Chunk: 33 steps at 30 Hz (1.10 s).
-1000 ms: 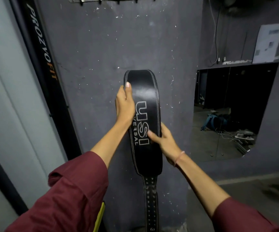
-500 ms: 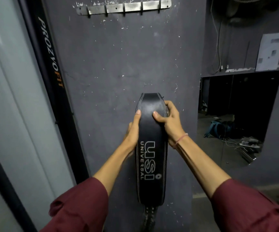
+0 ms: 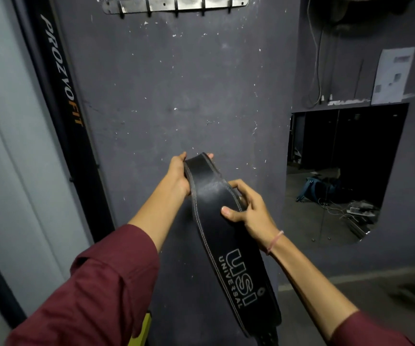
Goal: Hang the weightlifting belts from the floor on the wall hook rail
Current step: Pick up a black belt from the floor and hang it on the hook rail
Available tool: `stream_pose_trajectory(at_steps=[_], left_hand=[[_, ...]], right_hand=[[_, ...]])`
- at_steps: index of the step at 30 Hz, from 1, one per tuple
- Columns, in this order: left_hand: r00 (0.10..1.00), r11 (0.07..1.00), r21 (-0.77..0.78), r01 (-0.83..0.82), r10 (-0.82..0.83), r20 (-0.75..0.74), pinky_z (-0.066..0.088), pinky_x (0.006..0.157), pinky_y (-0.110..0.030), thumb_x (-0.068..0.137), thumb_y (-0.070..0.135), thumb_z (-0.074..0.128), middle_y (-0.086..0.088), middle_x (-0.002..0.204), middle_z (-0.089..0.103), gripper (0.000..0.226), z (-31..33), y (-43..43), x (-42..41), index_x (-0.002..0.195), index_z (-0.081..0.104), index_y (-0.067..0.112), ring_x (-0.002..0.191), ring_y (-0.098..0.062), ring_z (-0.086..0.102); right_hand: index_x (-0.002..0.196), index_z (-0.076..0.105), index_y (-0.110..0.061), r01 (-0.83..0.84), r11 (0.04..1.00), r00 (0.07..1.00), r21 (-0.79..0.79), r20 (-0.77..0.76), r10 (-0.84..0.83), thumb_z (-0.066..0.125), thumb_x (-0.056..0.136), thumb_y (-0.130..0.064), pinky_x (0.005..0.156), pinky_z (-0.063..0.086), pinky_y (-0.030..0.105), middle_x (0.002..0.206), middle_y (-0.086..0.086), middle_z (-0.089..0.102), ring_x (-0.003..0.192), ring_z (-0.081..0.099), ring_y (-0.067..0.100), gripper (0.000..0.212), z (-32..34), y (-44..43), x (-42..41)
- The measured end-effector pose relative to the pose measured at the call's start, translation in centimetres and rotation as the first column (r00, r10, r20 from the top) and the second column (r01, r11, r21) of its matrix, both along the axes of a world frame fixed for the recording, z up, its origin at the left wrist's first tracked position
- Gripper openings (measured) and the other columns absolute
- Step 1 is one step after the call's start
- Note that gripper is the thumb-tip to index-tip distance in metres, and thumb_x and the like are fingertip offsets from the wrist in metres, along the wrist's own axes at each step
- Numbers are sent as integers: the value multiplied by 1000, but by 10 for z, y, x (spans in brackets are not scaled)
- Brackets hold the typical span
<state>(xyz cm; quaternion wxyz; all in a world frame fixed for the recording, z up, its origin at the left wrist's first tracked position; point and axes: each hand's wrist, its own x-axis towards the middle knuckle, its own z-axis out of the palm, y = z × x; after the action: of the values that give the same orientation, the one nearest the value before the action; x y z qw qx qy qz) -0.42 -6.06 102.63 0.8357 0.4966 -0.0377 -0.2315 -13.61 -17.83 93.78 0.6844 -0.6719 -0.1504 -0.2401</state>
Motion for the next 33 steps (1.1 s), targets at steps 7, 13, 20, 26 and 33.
stream_pose_trajectory(at_steps=[7,13,20,26,33], left_hand=[[991,996,-86,-30,41,124,60,80,-41,97,21,52,-12,81,71,23,13,-5,7,97,66,3,77,-28,71],[912,966,-118,-232,258,318,54,51,-27,100,19,52,-11,77,64,12,20,-19,8,102,56,8,58,-22,64],[659,943,-197,-267,328,677,42,86,-41,91,-5,48,-10,95,61,21,2,-35,-2,100,57,13,94,-23,54],[597,943,-164,-288,311,739,46,90,-43,95,-8,40,-9,98,61,24,1,-35,-18,106,53,9,95,-21,56],[564,901,-221,-372,409,717,42,87,-34,94,-8,42,-4,92,60,22,7,-23,-6,105,53,8,91,-16,53]], right_hand=[[136,47,-18,90,987,952,-135,-280,-125,63,83,13,104,33,15,133,-16,48,128,40,4,63,-39,-13,-1],[148,31,-17,94,989,908,-113,-397,-132,61,89,6,109,25,18,138,-17,35,132,28,-1,71,-73,-14,3],[80,58,-11,214,976,974,-26,-67,-216,58,90,4,69,46,24,70,-8,59,71,54,7,17,-20,8,25],[69,55,-13,355,931,923,80,125,-363,60,91,-1,55,43,23,55,-11,51,56,46,5,25,58,7,49],[76,54,3,171,985,983,24,-73,-169,73,81,-4,68,44,26,71,3,51,72,49,9,21,-37,12,37]])
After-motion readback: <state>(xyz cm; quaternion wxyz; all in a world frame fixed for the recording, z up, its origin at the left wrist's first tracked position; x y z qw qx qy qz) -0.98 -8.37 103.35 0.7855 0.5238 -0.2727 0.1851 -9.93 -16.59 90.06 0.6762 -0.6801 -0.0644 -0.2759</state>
